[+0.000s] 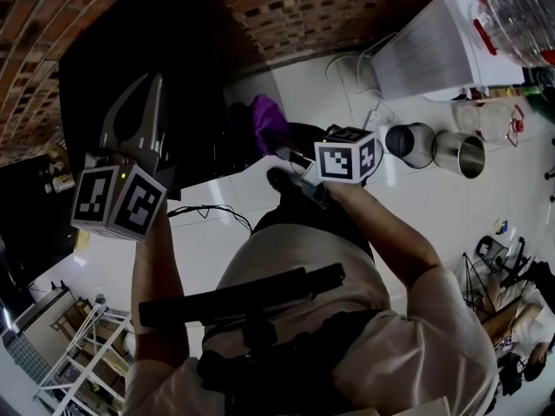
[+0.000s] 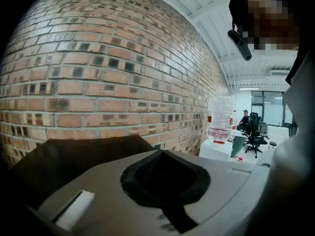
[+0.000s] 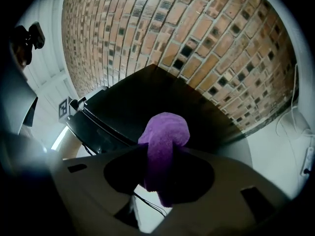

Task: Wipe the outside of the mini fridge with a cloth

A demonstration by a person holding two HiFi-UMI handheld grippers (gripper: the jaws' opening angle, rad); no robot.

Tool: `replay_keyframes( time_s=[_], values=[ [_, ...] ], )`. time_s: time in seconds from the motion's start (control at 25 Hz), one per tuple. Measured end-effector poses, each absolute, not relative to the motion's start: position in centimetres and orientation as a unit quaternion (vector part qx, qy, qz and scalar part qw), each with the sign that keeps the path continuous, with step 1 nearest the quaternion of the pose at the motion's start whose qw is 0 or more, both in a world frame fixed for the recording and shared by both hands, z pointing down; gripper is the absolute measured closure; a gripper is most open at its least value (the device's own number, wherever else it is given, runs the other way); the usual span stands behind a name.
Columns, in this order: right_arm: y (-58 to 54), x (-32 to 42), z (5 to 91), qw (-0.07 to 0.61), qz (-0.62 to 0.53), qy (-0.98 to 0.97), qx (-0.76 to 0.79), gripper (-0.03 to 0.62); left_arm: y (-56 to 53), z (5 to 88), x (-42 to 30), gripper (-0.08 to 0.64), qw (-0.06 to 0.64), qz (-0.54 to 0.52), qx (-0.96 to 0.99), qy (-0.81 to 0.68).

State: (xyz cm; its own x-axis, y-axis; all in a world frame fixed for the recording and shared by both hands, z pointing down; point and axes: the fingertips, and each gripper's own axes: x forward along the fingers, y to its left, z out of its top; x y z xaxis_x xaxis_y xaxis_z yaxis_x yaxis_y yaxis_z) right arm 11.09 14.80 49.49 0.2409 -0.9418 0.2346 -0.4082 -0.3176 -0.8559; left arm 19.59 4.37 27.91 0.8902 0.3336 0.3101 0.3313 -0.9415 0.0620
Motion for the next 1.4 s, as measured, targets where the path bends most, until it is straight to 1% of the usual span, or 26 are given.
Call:
replay_keyframes(
  time_s=[0.68, 1.24, 1.4],
  values=[
    [14.4, 11.8, 57.7, 0.281, -0.447, 0.457, -0.716, 0.459, 4.3, 27.9, 19.7, 0.552, 0.005, 0.161, 0.973, 0.163],
    [14.3, 11.7, 63.1, 0.278, -0.491, 0.433, -0.703, 0.459, 4.2, 27.8, 19.9, 0.552, 0.006, 0.162, 0.974, 0.155],
    [14.3, 11.8, 65.6, 0.266, -0.501, 0.423, -0.706, 0.459, 4.1, 27.7, 19.9, 0.552, 0.006, 0.163, 0.975, 0.152]
  ],
)
